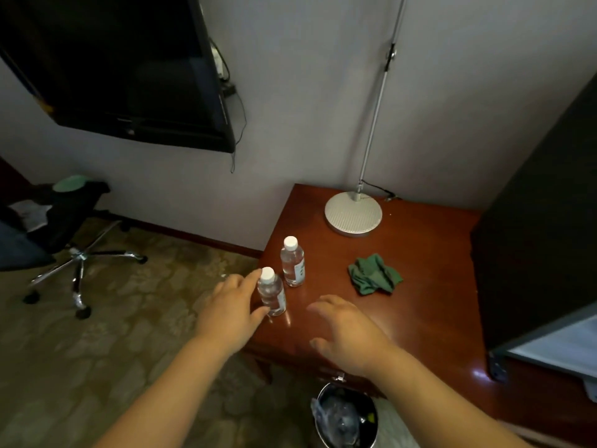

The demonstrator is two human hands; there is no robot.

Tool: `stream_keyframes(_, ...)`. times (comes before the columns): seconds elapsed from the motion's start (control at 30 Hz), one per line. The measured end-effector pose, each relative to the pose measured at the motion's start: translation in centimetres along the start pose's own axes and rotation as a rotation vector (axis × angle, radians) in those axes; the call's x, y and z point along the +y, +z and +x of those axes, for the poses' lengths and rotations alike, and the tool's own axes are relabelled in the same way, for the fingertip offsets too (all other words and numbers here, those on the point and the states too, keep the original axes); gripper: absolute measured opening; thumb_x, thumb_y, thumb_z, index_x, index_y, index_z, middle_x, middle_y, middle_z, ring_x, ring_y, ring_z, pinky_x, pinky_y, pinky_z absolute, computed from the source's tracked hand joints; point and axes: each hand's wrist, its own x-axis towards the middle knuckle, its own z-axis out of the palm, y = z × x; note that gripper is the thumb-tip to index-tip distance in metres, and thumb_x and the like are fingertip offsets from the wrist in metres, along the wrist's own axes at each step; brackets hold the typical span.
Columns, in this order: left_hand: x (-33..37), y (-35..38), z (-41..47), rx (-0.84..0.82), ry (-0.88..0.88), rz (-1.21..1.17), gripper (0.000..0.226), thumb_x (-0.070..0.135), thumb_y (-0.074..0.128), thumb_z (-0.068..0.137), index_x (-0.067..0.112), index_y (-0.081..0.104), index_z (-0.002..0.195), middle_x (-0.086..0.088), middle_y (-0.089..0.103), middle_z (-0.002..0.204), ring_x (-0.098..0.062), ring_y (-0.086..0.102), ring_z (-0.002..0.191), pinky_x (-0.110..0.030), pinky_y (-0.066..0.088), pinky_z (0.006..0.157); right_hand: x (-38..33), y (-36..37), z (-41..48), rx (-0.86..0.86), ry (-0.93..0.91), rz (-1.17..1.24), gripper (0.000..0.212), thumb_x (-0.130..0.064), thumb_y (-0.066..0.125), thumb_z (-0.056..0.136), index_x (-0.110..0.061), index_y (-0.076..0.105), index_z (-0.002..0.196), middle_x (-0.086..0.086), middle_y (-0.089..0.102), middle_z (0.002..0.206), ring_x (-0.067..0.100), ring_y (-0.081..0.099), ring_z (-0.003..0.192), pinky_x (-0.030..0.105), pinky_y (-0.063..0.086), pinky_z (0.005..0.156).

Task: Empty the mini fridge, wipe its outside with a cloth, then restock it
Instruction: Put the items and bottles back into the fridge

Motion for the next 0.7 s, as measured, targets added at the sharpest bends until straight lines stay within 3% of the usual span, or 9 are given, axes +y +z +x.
stream_keyframes(0.13, 1.1, 1.0, 4.3, -0.104, 0.021, 0.023, 0.061, 0.048, 0.054, 0.098, 0.04, 0.029, 0.153, -0.002, 0.047, 0.136, -0.023, 0.052, 0.122, -0.036, 0.051, 0.095, 1.0, -0.3, -0.6, 0.027, 0.073, -0.011, 0.065, -0.042, 0.068, 0.087, -0.033, 0.045, 0.147, -0.006, 0.038, 0.154, 0.018, 0.04, 0.14, 0.03, 0.036, 0.112)
stream_keyframes(0.27, 2.4, 2.0, 6.4, -0.189, 0.082, 0.071, 0.029, 0.026, 0.054, 0.099, 0.028, 0.048, 0.127, -0.004, 0.055, 0.116, -0.024, 0.06, 0.098, -0.036, 0.055, 0.086, 2.7, -1.0, -2.0, 0.06, 0.145, 0.027, 0.065, -0.042, 0.067, 0.087, -0.032, 0.045, 0.147, -0.006, 0.039, 0.154, 0.018, 0.04, 0.14, 0.029, 0.036, 0.112)
stream_keyframes(0.33, 3.7, 1.9, 6.0, -0.224, 0.183, 0.153, 0.032, 0.023, 0.057, 0.097, 0.027, 0.048, 0.127, -0.003, 0.054, 0.112, -0.023, 0.061, 0.097, -0.038, 0.056, 0.086, 3.8, -1.3, -2.9, 0.076, 0.175, 0.061, 0.065, -0.042, 0.067, 0.087, -0.031, 0.045, 0.148, -0.007, 0.04, 0.154, 0.015, 0.041, 0.139, 0.028, 0.036, 0.111)
stream_keyframes(0.4, 6.0, 1.6, 4.9, -0.244, 0.32, 0.205, 0.039, 0.02, 0.058, 0.096, 0.027, 0.045, 0.133, -0.004, 0.054, 0.121, -0.027, 0.063, 0.104, -0.039, 0.056, 0.088, 5.1, -1.7, -4.2, 0.096, 0.205, 0.105, 0.067, -0.043, 0.067, 0.087, -0.032, 0.043, 0.149, -0.009, 0.04, 0.153, 0.012, 0.041, 0.138, 0.025, 0.036, 0.11)
stream_keyframes(0.5, 10.2, 0.9, 2.7, -0.213, 0.497, 0.06, 0.021, 0.027, 0.054, 0.099, 0.03, 0.045, 0.118, 0.0, 0.056, 0.112, -0.03, 0.063, 0.097, -0.043, 0.053, 0.08, 7.5, -2.2, -7.0, 0.139, 0.255, 0.176, 0.074, -0.048, 0.07, 0.084, -0.033, 0.041, 0.15, -0.011, 0.04, 0.152, 0.009, 0.04, 0.138, 0.024, 0.035, 0.111)
stream_keyframes(0.57, 13.9, 0.2, 1.0, -0.227, 0.616, -0.102, 0.017, 0.037, 0.053, 0.1, 0.033, 0.047, 0.116, 0.007, 0.056, 0.108, -0.022, 0.06, 0.096, -0.04, 0.05, 0.079, 9.2, -2.6, -9.4, 0.15, 0.285, 0.235, 0.079, -0.054, 0.073, 0.08, -0.036, 0.04, 0.149, -0.016, 0.043, 0.147, 0.006, 0.04, 0.136, 0.026, 0.037, 0.111)
stream_keyframes(0.7, 23.1, -1.2, -2.4, -0.241, 0.768, -0.375, 0.014, 0.037, 0.058, 0.099, 0.037, 0.052, 0.112, 0.018, 0.059, 0.103, -0.001, 0.055, 0.095, -0.016, 0.042, 0.078, 12.5, -5.5, -15.6, 0.252, 0.35, 0.362, 0.064, -0.053, 0.084, 0.066, -0.053, 0.051, 0.121, -0.026, 0.063, 0.111, -0.005, 0.059, 0.103, 0.017, 0.047, 0.084)
